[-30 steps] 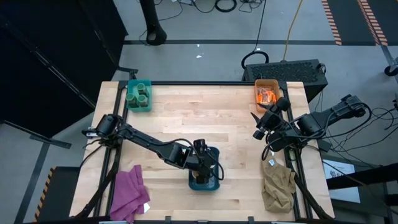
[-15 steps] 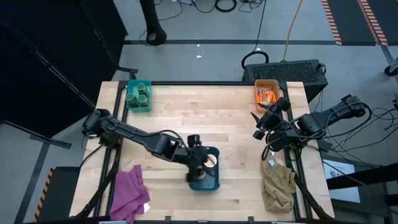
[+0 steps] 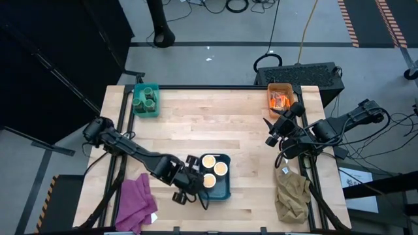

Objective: Sort spices by type
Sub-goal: Move the blue bin to the center of the table

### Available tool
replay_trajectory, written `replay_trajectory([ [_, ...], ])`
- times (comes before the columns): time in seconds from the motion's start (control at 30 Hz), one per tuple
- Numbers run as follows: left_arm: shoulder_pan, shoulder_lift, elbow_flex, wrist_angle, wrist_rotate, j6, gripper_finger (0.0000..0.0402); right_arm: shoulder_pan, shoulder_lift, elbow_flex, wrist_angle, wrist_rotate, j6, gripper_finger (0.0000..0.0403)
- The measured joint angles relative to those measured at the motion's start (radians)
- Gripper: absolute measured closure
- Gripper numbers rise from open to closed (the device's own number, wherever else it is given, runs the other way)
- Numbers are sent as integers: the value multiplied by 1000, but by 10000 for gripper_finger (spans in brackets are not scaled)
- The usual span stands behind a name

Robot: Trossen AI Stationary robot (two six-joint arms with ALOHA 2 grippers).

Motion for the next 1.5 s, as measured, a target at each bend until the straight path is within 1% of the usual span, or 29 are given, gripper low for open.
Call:
replay_trajectory([
  [0.1, 14, 1, -14, -45, -89, 5, 361, 0, 0, 0, 0, 0, 10, 209],
  [0.13, 25, 2, -15, -58, -111, 0, 380, 0, 0, 0, 0, 0, 12, 209],
  [0.17, 35, 1, -15, -63, -120, -9, 388, 0, 0, 0, 0, 0, 14, 209],
  [0.23, 54, 0, -15, -52, -124, -26, 390, 0, 0, 0, 0, 0, 15, 209],
  [0.27, 63, 0, -23, -19, -120, -31, 392, 0, 0, 0, 0, 0, 15, 209],
  [0.33, 85, 0, -59, 74, -83, -36, 396, 0, 0, 0, 0, 0, 20, 209],
  [0.4, 106, 1, -100, 110, -56, -45, 397, 0, 0, 0, 0, 0, 25, 209],
  [0.47, 119, 2, -131, 114, -73, -53, 397, 0, 2, 0, 0, 0, 29, 209],
  [0.57, 133, 2, -176, 166, -82, -54, 398, 0, 4, 0, -1, 0, 29, 209],
  [0.7, 147, 2, -222, 274, -82, -53, 399, 0, 4, 0, -1, 0, 29, 209],
  [0.8, 154, 2, -231, 274, -84, -77, 400, 0, 4, 0, -1, 0, 29, 209],
  [0.93, 159, 2, -232, 270, -125, -132, 400, 0, 4, 0, -1, 0, 33, 209],
  [1.27, 159, 2, -231, 223, -167, -183, 401, 0, 4, 0, -1, 0, 33, 209],
  [1.5, 159, 1, -231, 201, -224, -205, 401, 0, 4, 0, -1, 0, 33, 209],
])
